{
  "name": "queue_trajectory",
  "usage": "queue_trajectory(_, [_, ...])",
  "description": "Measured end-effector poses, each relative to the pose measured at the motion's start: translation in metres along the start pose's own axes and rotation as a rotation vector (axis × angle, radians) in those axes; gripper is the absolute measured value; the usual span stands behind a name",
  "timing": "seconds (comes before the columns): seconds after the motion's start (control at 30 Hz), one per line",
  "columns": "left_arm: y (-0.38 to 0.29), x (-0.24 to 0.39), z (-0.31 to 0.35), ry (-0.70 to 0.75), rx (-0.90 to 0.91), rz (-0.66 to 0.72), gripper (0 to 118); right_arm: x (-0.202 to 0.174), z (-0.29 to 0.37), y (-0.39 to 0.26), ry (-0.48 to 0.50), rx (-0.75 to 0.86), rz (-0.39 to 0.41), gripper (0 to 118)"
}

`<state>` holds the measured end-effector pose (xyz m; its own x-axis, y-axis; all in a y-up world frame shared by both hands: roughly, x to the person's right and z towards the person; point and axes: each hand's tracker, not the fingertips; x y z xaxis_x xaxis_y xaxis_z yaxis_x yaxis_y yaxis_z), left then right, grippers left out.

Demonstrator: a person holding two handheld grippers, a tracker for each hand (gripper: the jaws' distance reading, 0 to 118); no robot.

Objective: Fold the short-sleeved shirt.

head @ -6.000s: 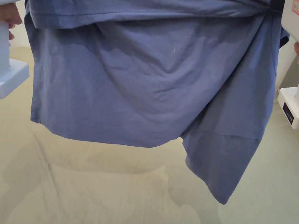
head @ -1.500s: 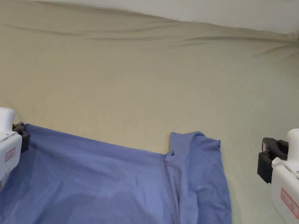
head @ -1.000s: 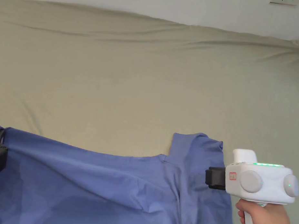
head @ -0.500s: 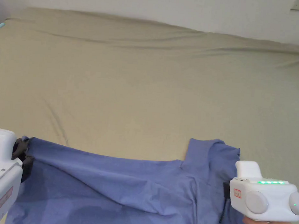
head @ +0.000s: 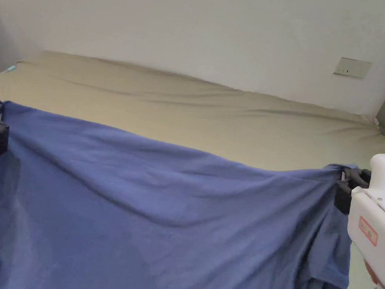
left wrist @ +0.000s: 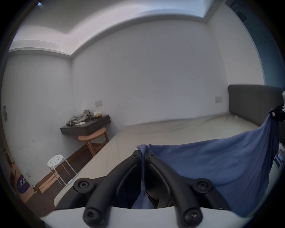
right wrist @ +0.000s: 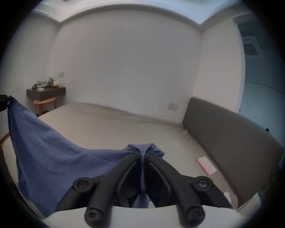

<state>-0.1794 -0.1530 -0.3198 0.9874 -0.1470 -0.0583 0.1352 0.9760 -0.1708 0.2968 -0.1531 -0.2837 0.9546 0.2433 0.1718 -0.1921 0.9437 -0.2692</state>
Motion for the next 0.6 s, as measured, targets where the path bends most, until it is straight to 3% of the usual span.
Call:
queue_trajectory(0.13, [0.035, -0.019, 0.033, 0.026, 0.113, 0.043, 1, 0.023, 0.048, 0.035, -0.038, 0.131, -0.035, 2])
queue_trajectory(0.27, [0.065, -0.033, 0.059, 0.034, 0.188, 0.05, 1, 0.038, 0.08, 0.071, -0.078, 0.231, -0.01, 2])
queue_trajectory(0.6, [0.145, -0.052, 0.088, 0.051, 0.349, 0.074, 1, 0.055, 0.122, 0.146, -0.109, 0.417, -0.017, 2])
